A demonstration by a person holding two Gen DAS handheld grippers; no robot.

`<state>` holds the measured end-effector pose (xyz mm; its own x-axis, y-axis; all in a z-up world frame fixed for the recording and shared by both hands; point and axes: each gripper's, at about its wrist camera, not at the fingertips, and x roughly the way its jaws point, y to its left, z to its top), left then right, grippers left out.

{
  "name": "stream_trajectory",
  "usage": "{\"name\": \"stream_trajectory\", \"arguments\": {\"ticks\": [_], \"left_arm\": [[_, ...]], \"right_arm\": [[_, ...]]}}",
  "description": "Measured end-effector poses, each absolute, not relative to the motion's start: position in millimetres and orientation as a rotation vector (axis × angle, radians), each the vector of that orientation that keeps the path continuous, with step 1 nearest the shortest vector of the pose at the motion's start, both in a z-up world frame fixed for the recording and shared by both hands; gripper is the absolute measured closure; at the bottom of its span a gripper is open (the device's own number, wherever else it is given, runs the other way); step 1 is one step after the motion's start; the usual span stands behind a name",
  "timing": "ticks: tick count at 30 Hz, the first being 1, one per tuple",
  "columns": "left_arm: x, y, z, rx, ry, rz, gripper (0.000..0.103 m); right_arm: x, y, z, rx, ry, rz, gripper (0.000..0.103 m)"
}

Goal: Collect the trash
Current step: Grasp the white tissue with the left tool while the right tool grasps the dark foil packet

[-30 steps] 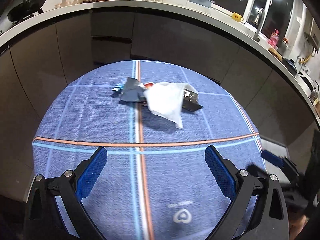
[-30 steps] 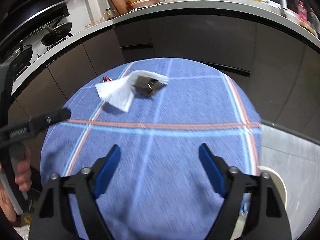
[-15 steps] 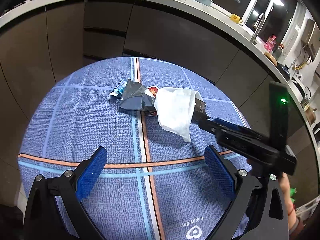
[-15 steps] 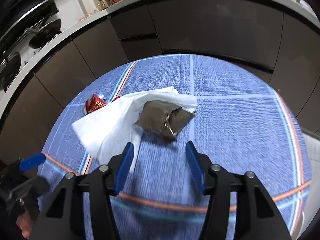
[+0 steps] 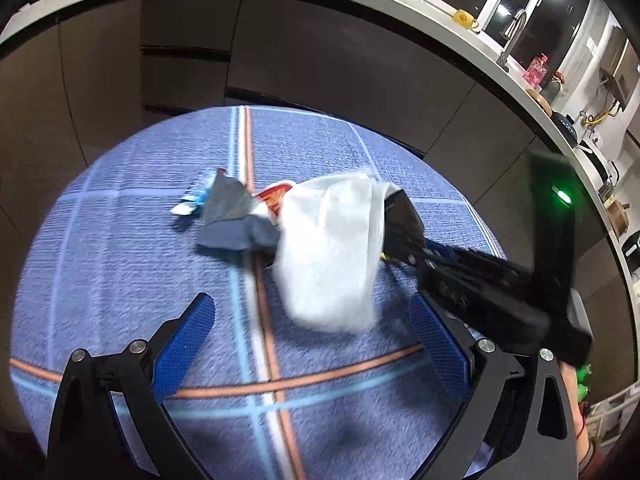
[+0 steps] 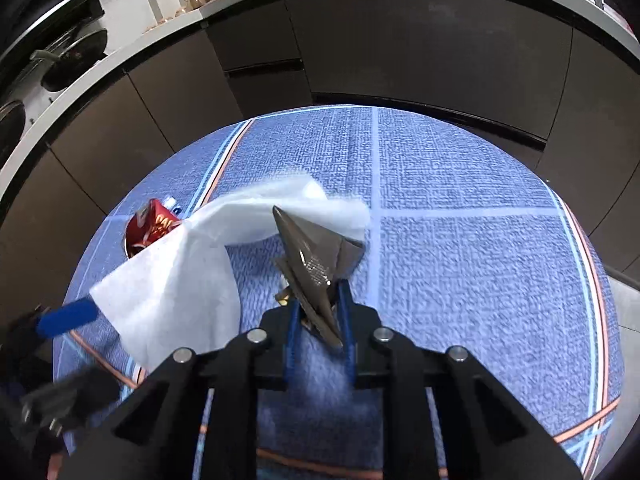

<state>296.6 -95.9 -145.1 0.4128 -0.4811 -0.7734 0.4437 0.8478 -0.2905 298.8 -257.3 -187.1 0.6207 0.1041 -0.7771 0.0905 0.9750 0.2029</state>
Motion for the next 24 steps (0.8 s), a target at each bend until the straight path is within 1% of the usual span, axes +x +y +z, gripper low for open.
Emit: {"name": "stream_trajectory", "arguments": {"ticks": [1,7,8,9,10,12,13,14,15,16,18,20,24], "left_arm": [[300,-102,-147,-0.041,0.992,-0.591,0.009],[313,-133,-156,0.024,1.001,-0.601,0.011],[314,-136,-157,0.037,1.005,-0.599,0.015],[315,-140,-159,0.052,1.009,-0.595,0.023],[316,-145,-162,0.075,1.021,-0.586,0.028],[320,-148,-168,0.085,1.047,-0.574,0.043],[322,-148,-172,0.083,1.074,-0.559,0.048],[322,-147,-173,0.087,1.070,-0.544,0.055],[321,-148,-172,0.104,1.069,-0.528,0.066],[321,-147,-173,0.113,1.075,-0.517,0.071],[321,-145,-174,0.089,1.108,-0.530,0.099],[318,-140,-174,0.055,1.126,-0.538,0.100],[300,-127,-161,0.051,1.085,-0.542,0.101]], "right_arm": [[293,-259,-186,0.230,0.901,0.010,0.091],[243,-264,-178,0.191,0.866,-0.008,0.092],[236,-264,-179,0.194,0.866,-0.007,0.092],[225,-266,-180,0.205,0.866,-0.005,0.092],[218,-267,-180,0.214,0.867,-0.006,0.092],[203,-270,-182,0.236,0.869,-0.011,0.092],[196,-272,-184,0.247,0.869,-0.014,0.092],[189,-272,-185,0.258,0.869,-0.017,0.092],[181,-273,-186,0.270,0.870,-0.021,0.092],[176,-274,-187,0.278,0.873,-0.024,0.092],[164,-276,-188,0.297,0.877,-0.026,0.092],[155,-277,-187,0.310,0.877,-0.026,0.092],[135,-278,-181,0.323,0.862,-0.030,0.092]]}}
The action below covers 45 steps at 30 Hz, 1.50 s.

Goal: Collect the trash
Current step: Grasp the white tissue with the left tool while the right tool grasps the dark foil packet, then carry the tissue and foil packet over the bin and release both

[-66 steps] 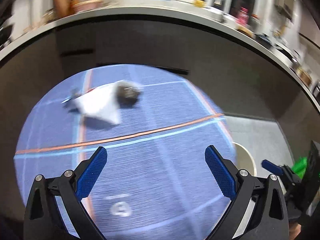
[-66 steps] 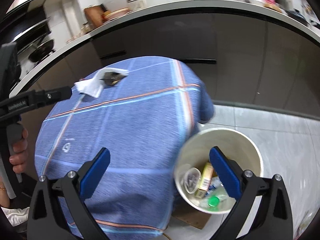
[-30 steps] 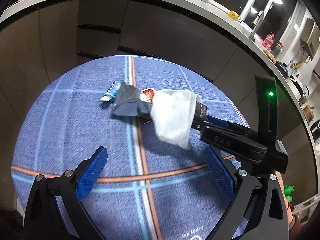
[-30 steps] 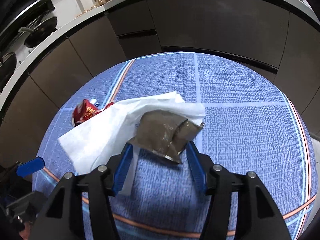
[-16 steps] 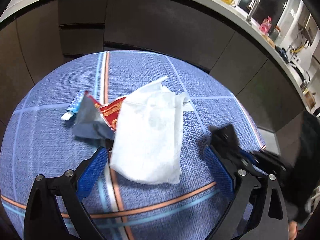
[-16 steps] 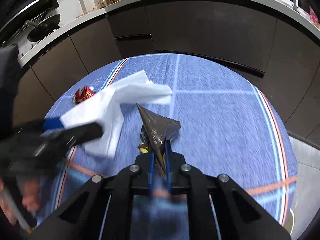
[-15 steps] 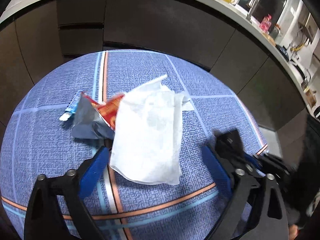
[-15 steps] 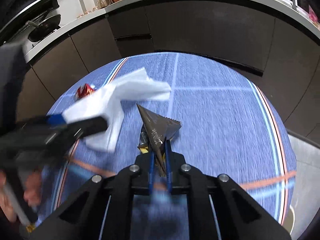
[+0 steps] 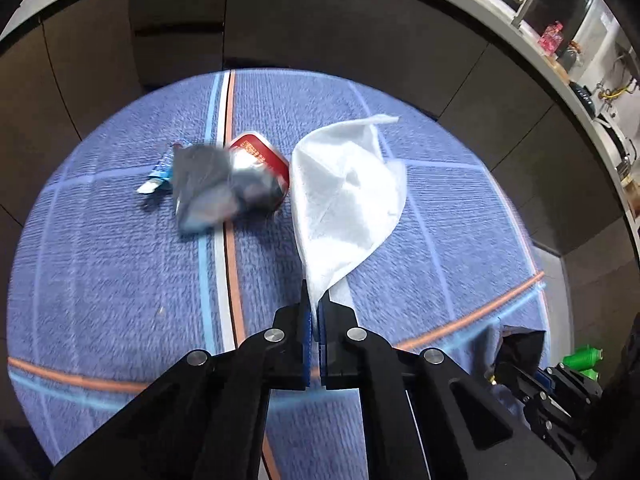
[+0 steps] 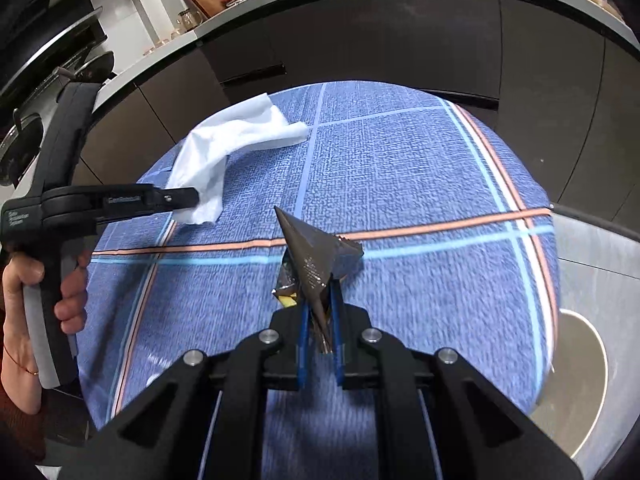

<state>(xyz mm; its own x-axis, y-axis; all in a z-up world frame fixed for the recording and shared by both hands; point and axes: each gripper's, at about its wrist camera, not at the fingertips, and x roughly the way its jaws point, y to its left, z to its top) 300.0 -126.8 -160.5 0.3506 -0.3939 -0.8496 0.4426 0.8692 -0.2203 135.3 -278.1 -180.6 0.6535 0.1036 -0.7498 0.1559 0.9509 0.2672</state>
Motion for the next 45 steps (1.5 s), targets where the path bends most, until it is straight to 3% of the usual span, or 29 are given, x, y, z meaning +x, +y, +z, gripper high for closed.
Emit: {"name": "stream_trajectory", "arguments": {"ticks": [16,31,45], "left_arm": [[177,-74,-83,0.018,0.953,-0.649,0.101],[87,-159,-86,0.145,0.945,-0.929,0.101],[70,-266,-116,0.268,0.994,-1.029,0.101]], "right_arm": [[53,-288,-120,0.315,0.723,-0.058,0.092],[-33,-338,-115,0.348,0.716,-0.239,0.092],[-73,-386,-165,0.465,0.780,-0.346,0.092]]}}
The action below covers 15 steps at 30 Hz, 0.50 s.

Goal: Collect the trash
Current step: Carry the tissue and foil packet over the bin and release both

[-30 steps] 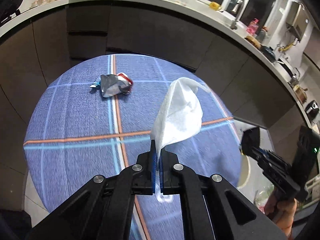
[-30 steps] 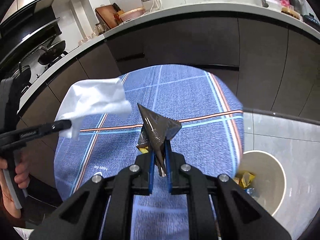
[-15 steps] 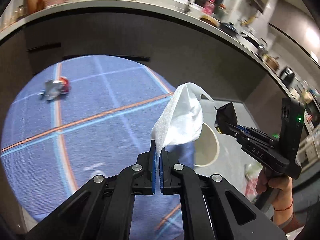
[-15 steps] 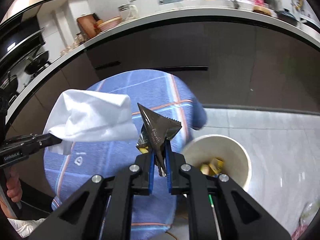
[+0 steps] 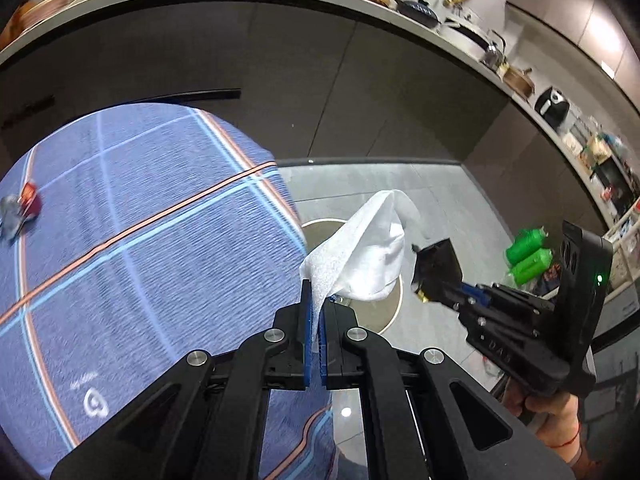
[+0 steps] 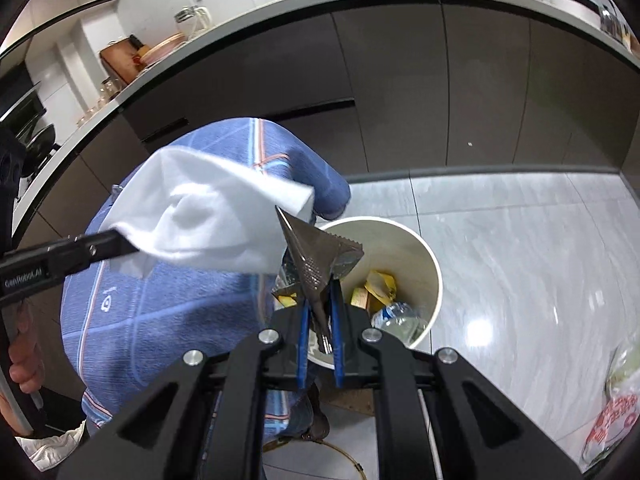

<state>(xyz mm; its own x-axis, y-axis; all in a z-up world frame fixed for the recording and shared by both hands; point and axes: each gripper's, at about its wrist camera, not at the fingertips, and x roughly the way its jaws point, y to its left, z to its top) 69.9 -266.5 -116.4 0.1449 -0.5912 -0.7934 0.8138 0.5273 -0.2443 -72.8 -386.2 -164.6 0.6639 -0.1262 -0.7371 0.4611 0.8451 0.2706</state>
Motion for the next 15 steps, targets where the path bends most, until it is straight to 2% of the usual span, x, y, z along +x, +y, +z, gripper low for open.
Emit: {"name": "stream_trajectory", "arguments": {"ticks": [15], "left_arm": [[74,-351,-161,0.410,1.034,-0.977,0.101]], "right_arm": [[-77,-419,-221,0.576,0.844,-0.370,0.092]]}}
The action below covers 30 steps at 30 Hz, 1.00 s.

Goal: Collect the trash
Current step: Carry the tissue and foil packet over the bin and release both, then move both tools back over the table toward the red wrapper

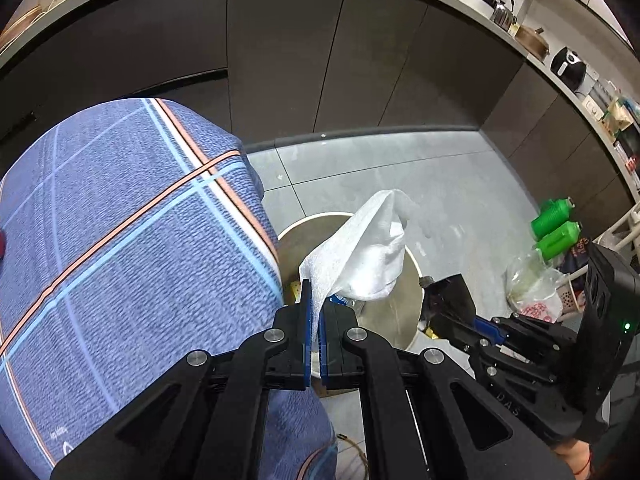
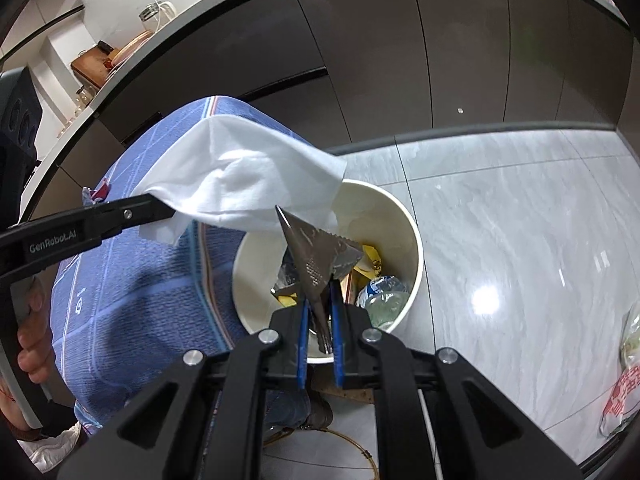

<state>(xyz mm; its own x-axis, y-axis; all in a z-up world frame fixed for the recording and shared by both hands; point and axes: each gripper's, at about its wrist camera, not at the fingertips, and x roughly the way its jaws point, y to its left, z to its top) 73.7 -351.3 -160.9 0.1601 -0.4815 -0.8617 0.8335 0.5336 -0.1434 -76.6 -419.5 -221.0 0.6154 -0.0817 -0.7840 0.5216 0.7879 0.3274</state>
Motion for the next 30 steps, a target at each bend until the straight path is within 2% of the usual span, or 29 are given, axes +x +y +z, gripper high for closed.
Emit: {"name": "stream_trajectory", "arguments": {"ticks": [6,8,10,11,13,14,22,24,26,30], "left_arm": [[77,-369,-174,0.436,1.043,-0.968,0.100],[77,-373,-176,0.439,1.041,-0.961,0.100],[77,-377,-178,0.442,1.038,-0.956,0.099],[78,-378,-178,0.440,1.035,-0.953,0.093],[80,-382,-177,0.424,1.021,-0.953,0.075],[81,-383,-175,0.412,1.009,-0.952,0.061],[85,-382,-155,0.348,0.919,-0.948,0.031],[86,-377,-152,0.332,0.899,-0.944,0.018],[86,-372,-148,0.320,0.873,-0.924,0.009],[82,-364,-143,0.308,0.848,-0.890,0.009]], "right_arm": [[-64,-424,-235,0.593,0.860,-0.354,0.090],[-62,-427,-239,0.599,0.864,-0.347,0.088],[-58,-427,-244,0.590,0.870,-0.340,0.080],[-57,-427,-244,0.583,0.871,-0.336,0.076],[-56,-428,-246,0.549,0.868,-0.337,0.057],[-56,-427,-246,0.527,0.864,-0.342,0.052],[-58,-422,-242,0.455,0.836,-0.322,0.010],[-59,-420,-241,0.448,0.832,-0.315,0.003],[-59,-420,-241,0.452,0.833,-0.312,0.003],[-55,-421,-247,0.480,0.870,-0.299,0.003]]}}
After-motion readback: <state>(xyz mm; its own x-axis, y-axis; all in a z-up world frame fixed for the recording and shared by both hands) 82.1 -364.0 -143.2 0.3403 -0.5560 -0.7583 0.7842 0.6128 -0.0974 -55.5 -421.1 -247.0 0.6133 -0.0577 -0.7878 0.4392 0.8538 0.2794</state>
